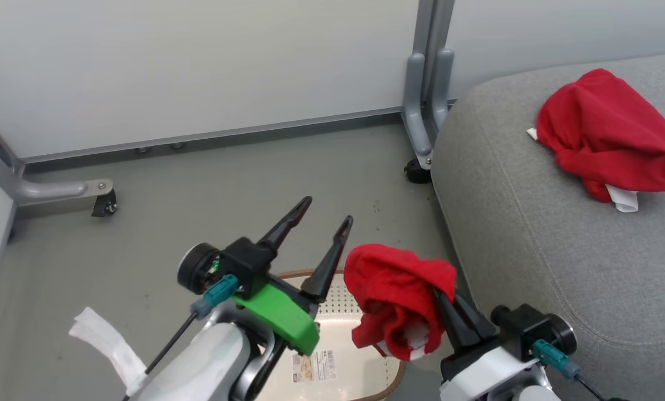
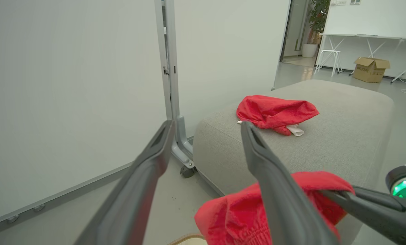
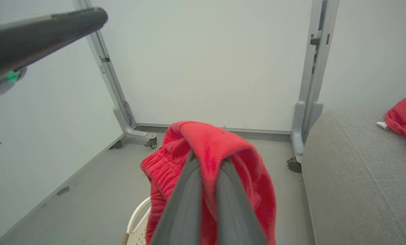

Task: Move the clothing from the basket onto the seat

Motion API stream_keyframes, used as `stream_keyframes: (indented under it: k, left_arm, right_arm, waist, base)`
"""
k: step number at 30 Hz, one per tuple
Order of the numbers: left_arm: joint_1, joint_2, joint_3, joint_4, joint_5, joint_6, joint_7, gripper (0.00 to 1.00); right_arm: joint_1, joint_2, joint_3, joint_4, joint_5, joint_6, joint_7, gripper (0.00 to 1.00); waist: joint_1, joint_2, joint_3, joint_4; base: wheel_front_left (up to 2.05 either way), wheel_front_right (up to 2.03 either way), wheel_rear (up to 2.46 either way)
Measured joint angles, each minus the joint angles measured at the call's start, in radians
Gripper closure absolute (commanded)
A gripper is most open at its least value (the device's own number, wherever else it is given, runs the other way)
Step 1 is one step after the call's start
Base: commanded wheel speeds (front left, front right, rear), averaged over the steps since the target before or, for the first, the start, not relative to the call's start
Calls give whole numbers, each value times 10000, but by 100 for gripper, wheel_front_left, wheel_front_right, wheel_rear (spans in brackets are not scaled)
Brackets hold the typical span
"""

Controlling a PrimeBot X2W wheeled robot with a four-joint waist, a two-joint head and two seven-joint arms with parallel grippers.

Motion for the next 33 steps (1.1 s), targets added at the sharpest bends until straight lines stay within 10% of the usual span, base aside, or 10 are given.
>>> stream_keyframes:
  k: [22, 33]
  left_arm:
    - [3012, 911, 4128, -1501, 2196, -1116, -663, 0]
    - [3414, 1404, 4426, -1908, 2895, -1626, -663, 0]
  right_arm:
    - [196, 42, -1732, -2782, -535, 0, 0, 100]
    - [-428, 88, -2548, -3816, 355, 0, 0, 100]
  waist:
    - [0, 0, 1310, -3152]
    - [0, 0, 2923, -3967]
  base:
    - [0, 0, 0]
    - [0, 0, 0]
